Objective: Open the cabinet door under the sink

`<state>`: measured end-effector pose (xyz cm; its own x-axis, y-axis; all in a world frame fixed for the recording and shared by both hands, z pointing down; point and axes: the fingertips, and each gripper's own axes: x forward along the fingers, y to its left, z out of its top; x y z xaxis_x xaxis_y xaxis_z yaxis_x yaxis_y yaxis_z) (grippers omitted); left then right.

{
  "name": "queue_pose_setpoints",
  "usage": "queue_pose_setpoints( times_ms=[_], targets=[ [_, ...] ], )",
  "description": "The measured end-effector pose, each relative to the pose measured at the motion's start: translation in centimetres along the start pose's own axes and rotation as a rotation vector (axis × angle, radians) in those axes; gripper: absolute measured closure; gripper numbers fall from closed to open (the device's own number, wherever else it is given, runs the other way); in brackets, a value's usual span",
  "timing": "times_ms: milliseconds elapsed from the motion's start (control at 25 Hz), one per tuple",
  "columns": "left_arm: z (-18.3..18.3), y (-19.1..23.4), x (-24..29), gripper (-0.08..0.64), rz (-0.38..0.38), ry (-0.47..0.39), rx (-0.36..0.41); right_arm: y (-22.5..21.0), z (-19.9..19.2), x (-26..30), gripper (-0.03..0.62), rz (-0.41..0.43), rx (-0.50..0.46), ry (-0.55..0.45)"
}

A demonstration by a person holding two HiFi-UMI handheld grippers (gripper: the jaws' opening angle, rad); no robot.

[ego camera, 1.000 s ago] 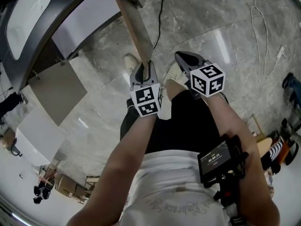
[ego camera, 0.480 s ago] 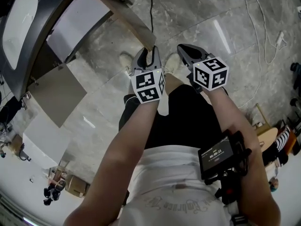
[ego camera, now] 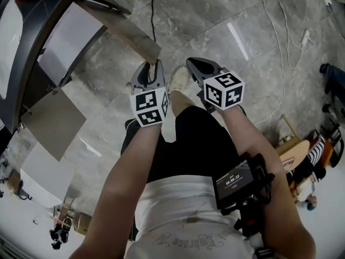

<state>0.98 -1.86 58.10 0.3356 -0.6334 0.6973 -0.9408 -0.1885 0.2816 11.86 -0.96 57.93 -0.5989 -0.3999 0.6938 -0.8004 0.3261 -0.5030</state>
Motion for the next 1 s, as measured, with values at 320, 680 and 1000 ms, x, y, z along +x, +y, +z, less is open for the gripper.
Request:
queue_pose_setpoints(
  times_ms=[320, 680, 1000],
  targets=[
    [-0.7, -1.4, -1.0, 0.431, -0.143, -0.010, 0.078, -0.5, -2.1, -1.8, 0.578, -0.038, 0.004, 0.014],
    [-0.9, 1.8, -6.9, 0.425, -0.220, -0.050, 0.161, 3.7, -1.6, -1.9, 0.578, -0.081, -0.011, -0.030],
    [2.4, 6.2, -18.0, 0.426, -0.223, -0.155, 0.260, 14.5, 0.5, -1.1, 0.578, 0.013, -0.191, -0.023]
  ],
)
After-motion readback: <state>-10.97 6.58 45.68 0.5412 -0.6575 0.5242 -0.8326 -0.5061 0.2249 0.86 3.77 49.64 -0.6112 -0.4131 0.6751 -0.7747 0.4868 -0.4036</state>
